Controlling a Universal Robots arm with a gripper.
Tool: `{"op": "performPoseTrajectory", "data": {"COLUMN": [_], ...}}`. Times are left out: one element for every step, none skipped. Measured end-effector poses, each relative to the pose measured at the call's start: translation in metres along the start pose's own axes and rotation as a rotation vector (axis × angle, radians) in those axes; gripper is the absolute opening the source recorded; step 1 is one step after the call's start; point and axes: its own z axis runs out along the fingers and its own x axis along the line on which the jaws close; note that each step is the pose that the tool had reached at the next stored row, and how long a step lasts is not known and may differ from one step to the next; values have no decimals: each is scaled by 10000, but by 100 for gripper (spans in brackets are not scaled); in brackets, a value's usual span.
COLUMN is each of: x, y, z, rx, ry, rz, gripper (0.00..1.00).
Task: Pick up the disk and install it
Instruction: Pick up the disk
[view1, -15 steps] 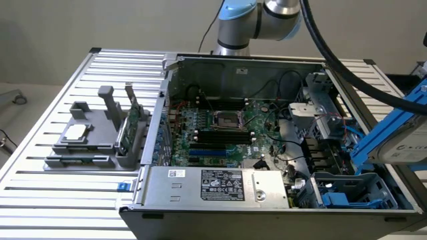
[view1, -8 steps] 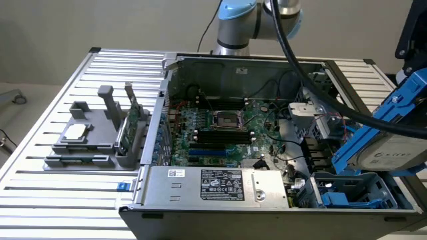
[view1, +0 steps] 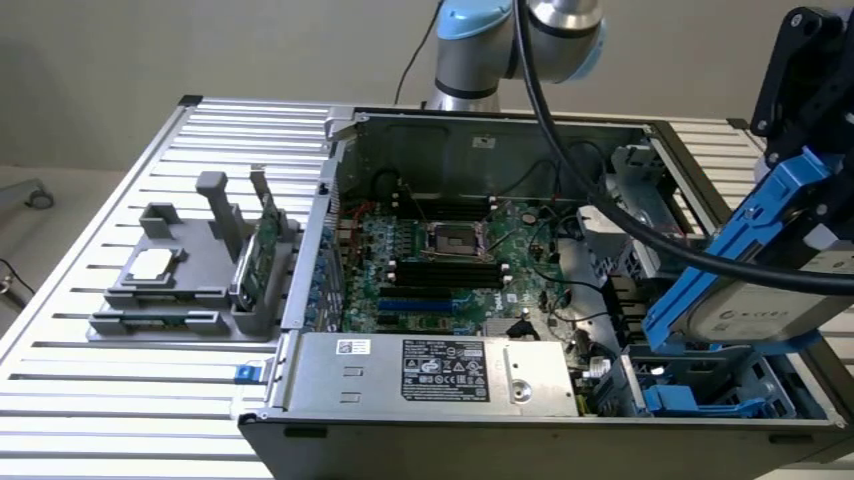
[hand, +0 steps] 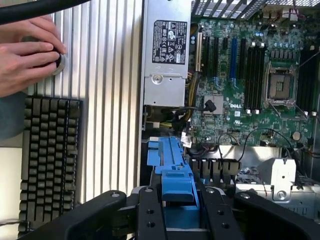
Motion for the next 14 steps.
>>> {"op": "performPoseTrajectory", "data": {"x": [-16, -31, -41, -48, -52, -54, -56, -56, -56, -55, -54, -53, -52, -52], "y": [-1, -3, -8, -19, -32, -49, -67, -86, -104, -123, -140, -155, -167, -176], "z": [19, 37, 55, 75, 93, 111, 129, 146, 163, 180, 198, 217, 234, 251], "rx": [1, 2, 2, 2, 2, 2, 2, 2, 2, 2, 2, 2, 2, 2], "ry": [-1, 0, 0, -1, -1, -2, -3, -3, -1, -1, 0, -2, -4, -5], "rz": [1, 0, 0, 1, 2, 1, 0, 2, 3, 3, 3, 6, 8, 11], "gripper": [33, 33, 33, 33, 33, 33, 33, 33, 33, 33, 33, 33, 33, 33]}}
